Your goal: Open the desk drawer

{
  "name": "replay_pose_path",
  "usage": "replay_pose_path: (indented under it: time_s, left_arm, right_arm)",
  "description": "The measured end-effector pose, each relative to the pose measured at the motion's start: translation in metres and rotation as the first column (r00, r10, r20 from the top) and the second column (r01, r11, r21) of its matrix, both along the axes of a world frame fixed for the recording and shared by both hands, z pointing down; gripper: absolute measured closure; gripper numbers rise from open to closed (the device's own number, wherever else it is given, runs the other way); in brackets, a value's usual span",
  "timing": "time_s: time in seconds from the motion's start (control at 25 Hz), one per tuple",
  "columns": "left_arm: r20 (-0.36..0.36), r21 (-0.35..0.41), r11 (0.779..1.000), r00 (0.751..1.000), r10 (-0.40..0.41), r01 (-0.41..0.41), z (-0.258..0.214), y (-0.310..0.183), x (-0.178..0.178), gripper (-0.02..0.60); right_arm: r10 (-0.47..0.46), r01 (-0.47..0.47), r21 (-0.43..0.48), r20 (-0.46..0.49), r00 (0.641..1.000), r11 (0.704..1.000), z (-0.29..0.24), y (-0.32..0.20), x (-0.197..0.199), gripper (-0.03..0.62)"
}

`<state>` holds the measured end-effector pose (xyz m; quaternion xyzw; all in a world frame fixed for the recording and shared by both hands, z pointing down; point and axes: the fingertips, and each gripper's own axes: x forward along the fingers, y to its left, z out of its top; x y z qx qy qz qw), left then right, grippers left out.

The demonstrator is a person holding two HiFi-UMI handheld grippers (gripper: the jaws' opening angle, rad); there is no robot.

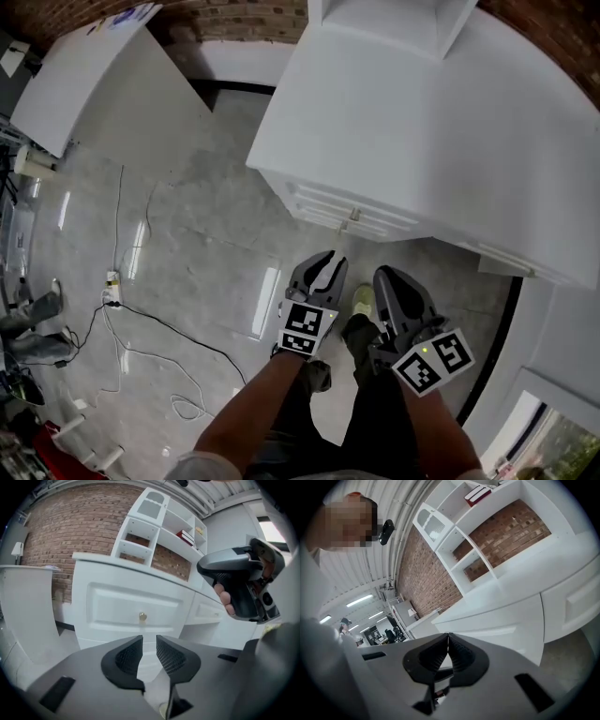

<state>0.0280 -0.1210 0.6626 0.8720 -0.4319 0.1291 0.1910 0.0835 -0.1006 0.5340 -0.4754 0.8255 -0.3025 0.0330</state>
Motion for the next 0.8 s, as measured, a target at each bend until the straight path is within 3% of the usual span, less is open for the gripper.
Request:
replay_pose_path:
  time_s: [0.4,0.8]
  left_arm:
    - [0.071,-0.078,0.994,0.995,-0.069,0.075,0.133,-0.047,0.014,0.468]
    - [0.101,-0.132,0.984,0.99,-0.103,0.116,0.203,-0.069,0.022,0.463]
  right_arm:
    - [-0.032,0.032,0.0,0.024,0.999,0.999,0.073,-0.028,-0.003,0.576]
    - [-0.074,0.072,0.033,0.048,0.996,0.997,0.084,-0.04,-0.006,0.576]
